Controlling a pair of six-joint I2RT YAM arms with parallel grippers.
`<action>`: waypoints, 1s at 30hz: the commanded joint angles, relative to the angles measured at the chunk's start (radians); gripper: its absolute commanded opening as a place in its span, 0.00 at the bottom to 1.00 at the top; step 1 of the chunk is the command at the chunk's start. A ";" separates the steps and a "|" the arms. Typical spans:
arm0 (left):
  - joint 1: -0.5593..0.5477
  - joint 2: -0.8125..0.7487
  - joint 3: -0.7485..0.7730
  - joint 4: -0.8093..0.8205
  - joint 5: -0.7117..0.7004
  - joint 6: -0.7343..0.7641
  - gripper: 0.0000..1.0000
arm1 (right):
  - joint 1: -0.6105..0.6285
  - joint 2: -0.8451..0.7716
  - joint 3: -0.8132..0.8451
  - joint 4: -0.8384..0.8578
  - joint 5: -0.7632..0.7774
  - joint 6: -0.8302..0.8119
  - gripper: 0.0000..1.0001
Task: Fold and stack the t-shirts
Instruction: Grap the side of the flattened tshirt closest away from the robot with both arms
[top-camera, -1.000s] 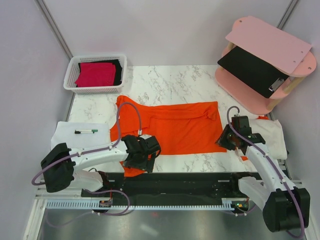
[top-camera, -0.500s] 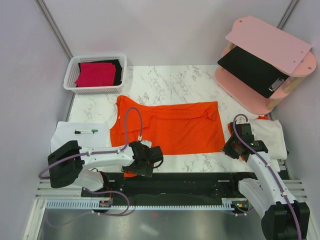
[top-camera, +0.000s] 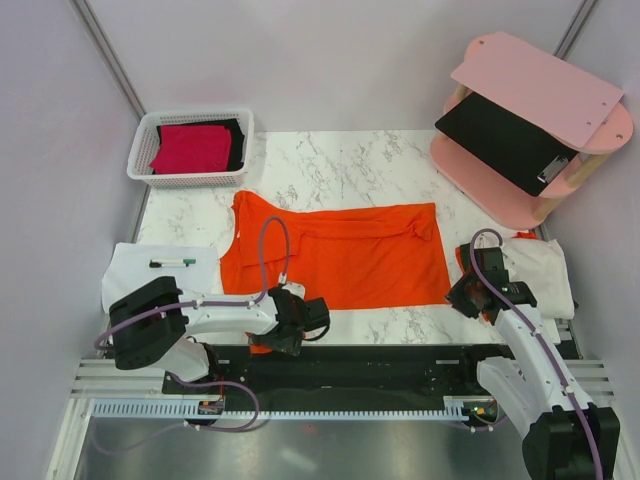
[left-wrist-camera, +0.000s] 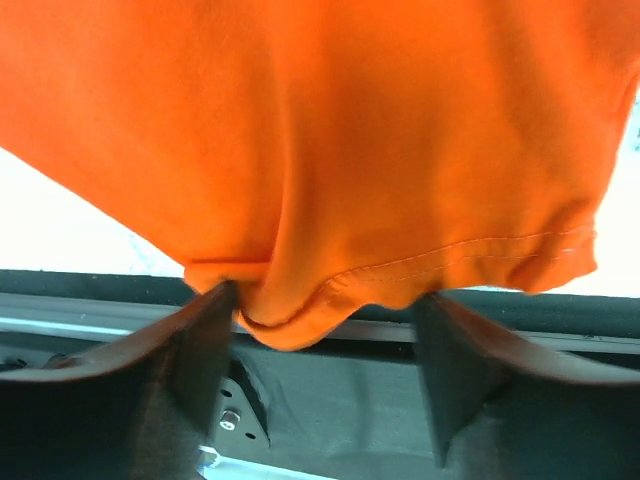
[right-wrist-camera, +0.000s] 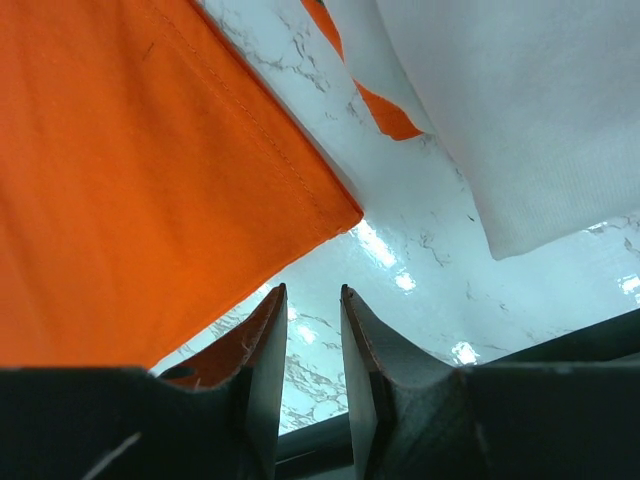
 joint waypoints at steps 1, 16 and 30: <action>-0.009 0.000 -0.011 0.028 -0.074 -0.030 0.63 | -0.004 -0.006 0.010 0.015 0.032 0.043 0.35; -0.009 -0.042 -0.005 -0.005 -0.097 -0.076 0.02 | -0.004 0.051 0.015 -0.022 -0.019 0.057 0.37; -0.009 -0.063 -0.004 -0.006 -0.099 -0.075 0.02 | -0.004 0.146 -0.036 0.130 -0.005 0.092 0.38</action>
